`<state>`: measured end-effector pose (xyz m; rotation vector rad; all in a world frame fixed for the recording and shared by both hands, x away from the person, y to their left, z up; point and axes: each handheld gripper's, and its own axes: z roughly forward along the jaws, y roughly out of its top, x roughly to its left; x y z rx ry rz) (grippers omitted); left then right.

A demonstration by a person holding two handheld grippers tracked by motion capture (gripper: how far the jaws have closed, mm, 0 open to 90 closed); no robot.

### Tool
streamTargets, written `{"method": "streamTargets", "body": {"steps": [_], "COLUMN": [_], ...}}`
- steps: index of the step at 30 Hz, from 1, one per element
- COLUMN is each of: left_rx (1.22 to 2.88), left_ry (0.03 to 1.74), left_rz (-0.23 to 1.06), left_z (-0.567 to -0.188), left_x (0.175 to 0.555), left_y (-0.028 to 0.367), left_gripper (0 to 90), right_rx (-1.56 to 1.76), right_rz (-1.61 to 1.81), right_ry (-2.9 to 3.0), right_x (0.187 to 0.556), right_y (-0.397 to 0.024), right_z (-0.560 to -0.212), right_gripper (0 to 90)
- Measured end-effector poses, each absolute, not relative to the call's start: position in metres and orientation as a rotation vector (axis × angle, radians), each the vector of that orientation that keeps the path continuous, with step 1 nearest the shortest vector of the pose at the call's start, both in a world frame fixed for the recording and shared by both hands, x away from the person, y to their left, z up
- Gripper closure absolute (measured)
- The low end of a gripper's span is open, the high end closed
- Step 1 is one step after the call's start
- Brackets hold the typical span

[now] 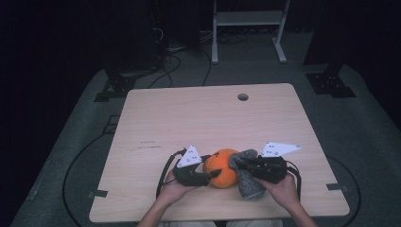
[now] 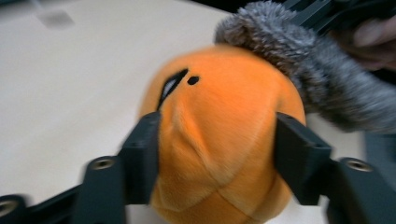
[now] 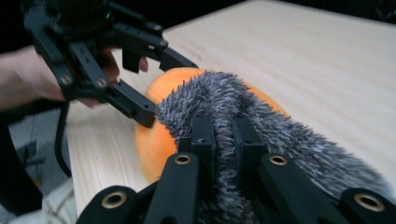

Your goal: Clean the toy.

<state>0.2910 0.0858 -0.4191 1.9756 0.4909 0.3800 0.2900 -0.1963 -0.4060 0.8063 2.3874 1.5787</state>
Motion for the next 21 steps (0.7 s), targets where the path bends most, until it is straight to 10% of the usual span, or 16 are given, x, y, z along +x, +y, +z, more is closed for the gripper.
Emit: {"method": "streamTargets", "body": {"steps": [4,11,21], "left_rx": [2.065,1.947,2.100], "left_ry": [0.330,0.666,0.443], "left_rz": [0.655,0.249,0.392], "left_z": [-0.420,-0.425,-0.432], "left_x": [0.281,0.306,0.287], "left_y": [0.074,0.087,0.075], "left_gripper": [41.8,9.8,31.9], "right_rx": [0.837,0.878,0.743], "right_rz": [1.610,1.468,1.447], "right_ry": [2.291,2.403,2.391], "right_x": [0.295,0.304,0.294], "right_y": [-0.202,-0.192,-0.172], "right_z": [-0.398,-0.423,-0.405], "right_gripper": [81.1,81.0,81.2]}}
